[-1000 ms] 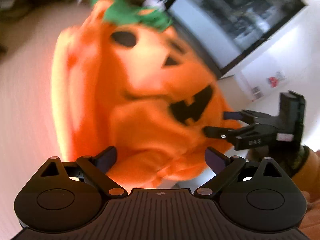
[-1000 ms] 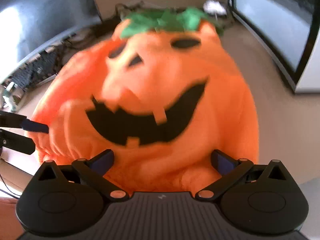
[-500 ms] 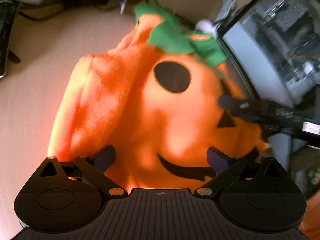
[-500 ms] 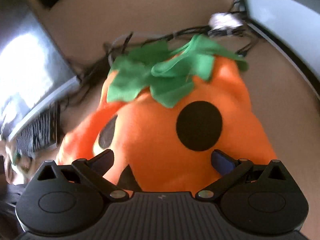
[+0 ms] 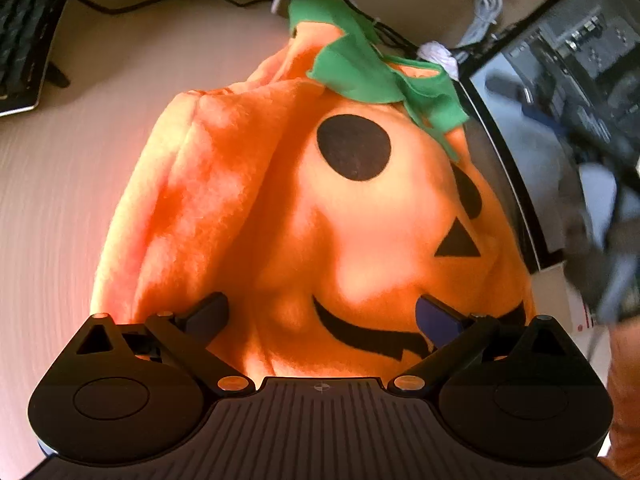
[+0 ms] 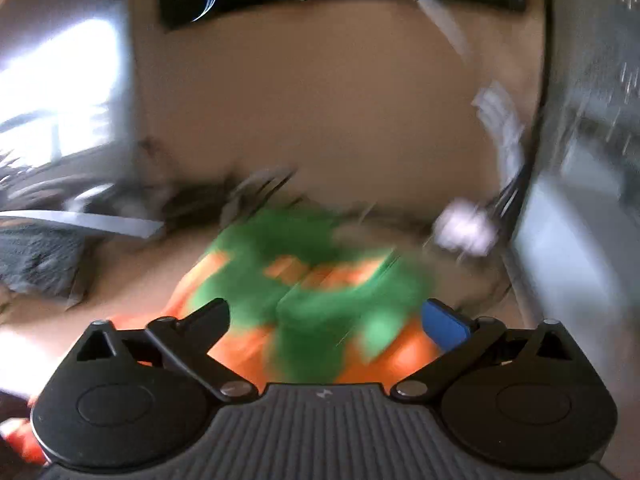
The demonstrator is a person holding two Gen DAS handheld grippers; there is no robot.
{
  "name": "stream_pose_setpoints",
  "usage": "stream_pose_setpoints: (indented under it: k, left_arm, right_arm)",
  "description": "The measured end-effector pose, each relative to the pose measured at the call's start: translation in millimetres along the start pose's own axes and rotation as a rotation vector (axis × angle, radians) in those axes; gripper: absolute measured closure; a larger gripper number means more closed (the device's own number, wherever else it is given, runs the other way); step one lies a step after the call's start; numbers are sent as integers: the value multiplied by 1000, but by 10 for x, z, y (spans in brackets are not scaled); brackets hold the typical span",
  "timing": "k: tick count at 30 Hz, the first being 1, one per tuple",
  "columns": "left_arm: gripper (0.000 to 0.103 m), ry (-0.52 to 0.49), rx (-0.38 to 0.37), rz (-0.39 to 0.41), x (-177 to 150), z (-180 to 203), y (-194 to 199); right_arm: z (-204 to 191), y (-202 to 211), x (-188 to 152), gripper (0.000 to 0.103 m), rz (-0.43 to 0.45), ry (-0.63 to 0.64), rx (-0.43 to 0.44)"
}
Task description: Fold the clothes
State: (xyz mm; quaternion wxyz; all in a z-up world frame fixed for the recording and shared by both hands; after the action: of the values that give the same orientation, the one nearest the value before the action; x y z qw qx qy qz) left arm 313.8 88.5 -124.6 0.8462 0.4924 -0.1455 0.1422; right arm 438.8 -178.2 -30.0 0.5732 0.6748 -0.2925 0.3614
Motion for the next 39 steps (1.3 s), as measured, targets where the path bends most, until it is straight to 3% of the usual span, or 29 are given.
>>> stream_pose_setpoints:
  k: [2, 4, 6, 8, 9, 10, 12, 13, 15, 17, 19, 22, 24, 25, 26, 32, 35, 39]
  left_arm:
    - [1, 5, -2, 9, 24, 19, 46]
    - [1, -14, 4, 26, 58, 49, 111]
    - [1, -37, 16, 39, 97, 73, 162]
    - [1, -46, 16, 49, 144, 77, 176]
    - [1, -49, 15, 54, 168, 79, 183]
    - [1, -43, 8, 57, 191, 74, 174]
    - [1, -29, 0, 60, 231, 63, 150]
    - [1, -22, 0, 61, 248, 60, 138]
    - [1, -13, 1, 62, 276, 71, 123]
    - [1, -14, -3, 68, 262, 109, 150]
    - [1, -14, 6, 68, 222, 122, 186]
    - [1, -5, 29, 67, 139, 85, 250]
    - [1, 18, 37, 73, 87, 24, 304]
    - [1, 27, 40, 76, 76, -7, 328]
    - [1, 34, 43, 80, 67, -37, 351]
    - [1, -6, 18, 170, 338, -18, 589]
    - [1, -73, -31, 235, 580, 177, 710]
    - [1, -122, -153, 329, 873, 544, 809]
  right_arm:
    - [96, -228, -13, 24, -33, -56, 60]
    - [105, -464, -115, 24, -86, -76, 116]
    - [-27, -567, -312, 31, -197, -124, 215]
    - [-337, -300, -449, 32, -242, -98, 399]
    - [-474, -133, -483, 32, -238, -46, 455]
    - [-531, -8, -467, 32, -218, 11, 459]
    - [-574, 193, -391, 32, -171, 112, 429]
    - [-507, 176, -304, 32, -146, 134, 369]
    - [-274, -2, -89, 32, -93, 159, 193]
    - [-71, -278, 57, 40, -57, 240, 36]
    - [33, -623, 82, 48, -91, 308, -36]
    - [187, -1085, 12, 48, -178, 358, -104]
    - [271, -1289, -105, 57, -236, 318, -99]
    - [314, -1306, -145, 77, -253, 277, -77]
    - [340, -1290, -170, 87, -266, 232, -51]
    - [38, -157, 125, 91, -20, 216, 30]
    - [-198, 287, -182, 91, -49, 224, 87]
    - [-385, 373, -983, 91, -176, 260, 79]
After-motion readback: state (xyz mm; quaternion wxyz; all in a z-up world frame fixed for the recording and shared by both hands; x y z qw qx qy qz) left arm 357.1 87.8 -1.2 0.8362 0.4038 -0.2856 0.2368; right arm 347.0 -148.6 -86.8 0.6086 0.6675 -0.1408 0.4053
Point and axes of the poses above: each gripper's, at about its wrist camera, not at the fingertips, and y roughly against the way its jaws point, z to its right, x to its top, the point moved 9 cm from there along -y, roughly the way its jaws point, and after that the axes turned 2 degrees about z, right-handed, at the moved point
